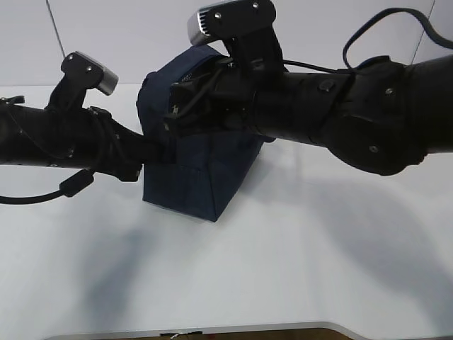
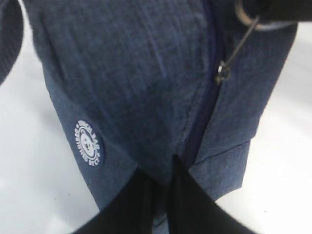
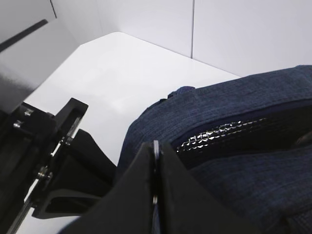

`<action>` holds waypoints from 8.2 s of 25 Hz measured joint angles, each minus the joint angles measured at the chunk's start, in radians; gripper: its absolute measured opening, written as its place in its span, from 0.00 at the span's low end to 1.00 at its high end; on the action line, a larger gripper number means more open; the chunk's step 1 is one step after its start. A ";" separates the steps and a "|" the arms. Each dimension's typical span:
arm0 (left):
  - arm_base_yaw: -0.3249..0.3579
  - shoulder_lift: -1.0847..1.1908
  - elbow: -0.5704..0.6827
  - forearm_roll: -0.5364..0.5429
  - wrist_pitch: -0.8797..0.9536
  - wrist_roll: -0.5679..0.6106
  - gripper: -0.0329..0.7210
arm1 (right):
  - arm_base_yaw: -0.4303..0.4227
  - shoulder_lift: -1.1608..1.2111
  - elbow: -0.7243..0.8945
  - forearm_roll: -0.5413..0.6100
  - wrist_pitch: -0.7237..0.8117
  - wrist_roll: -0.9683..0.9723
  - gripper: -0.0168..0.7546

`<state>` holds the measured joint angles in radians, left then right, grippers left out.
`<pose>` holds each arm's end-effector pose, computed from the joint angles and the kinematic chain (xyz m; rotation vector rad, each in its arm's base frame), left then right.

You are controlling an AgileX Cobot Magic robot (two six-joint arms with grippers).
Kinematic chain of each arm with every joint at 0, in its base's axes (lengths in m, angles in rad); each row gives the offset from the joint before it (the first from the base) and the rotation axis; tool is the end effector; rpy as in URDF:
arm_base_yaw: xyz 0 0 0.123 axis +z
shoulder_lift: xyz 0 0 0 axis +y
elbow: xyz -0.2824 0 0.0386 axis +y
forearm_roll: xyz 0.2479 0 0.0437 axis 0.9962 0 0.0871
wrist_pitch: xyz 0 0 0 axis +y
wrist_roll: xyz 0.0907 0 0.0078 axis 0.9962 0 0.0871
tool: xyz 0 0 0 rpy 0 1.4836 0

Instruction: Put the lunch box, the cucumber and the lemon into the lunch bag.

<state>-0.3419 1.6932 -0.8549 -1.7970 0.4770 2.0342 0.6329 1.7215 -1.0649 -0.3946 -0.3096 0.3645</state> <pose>0.3034 -0.1513 0.1952 0.8415 2.0206 -0.5846 0.3085 0.2395 0.2544 -0.6769 1.7601 0.5370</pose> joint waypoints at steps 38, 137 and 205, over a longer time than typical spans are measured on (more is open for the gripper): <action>0.000 -0.011 0.043 -0.002 0.006 -0.022 0.04 | -0.080 -0.011 -0.098 0.009 0.103 -0.069 0.03; 0.127 0.287 -1.050 1.074 0.741 -1.398 0.56 | -0.254 0.209 -0.401 0.002 0.296 0.047 0.03; -0.040 0.372 -1.031 1.228 0.732 -1.557 0.05 | -0.276 0.217 -0.405 0.395 0.417 0.053 0.03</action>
<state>-0.3814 2.0650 -1.8861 -0.5688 1.2092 0.4768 0.3570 1.9388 -1.4702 0.0000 0.1078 0.4170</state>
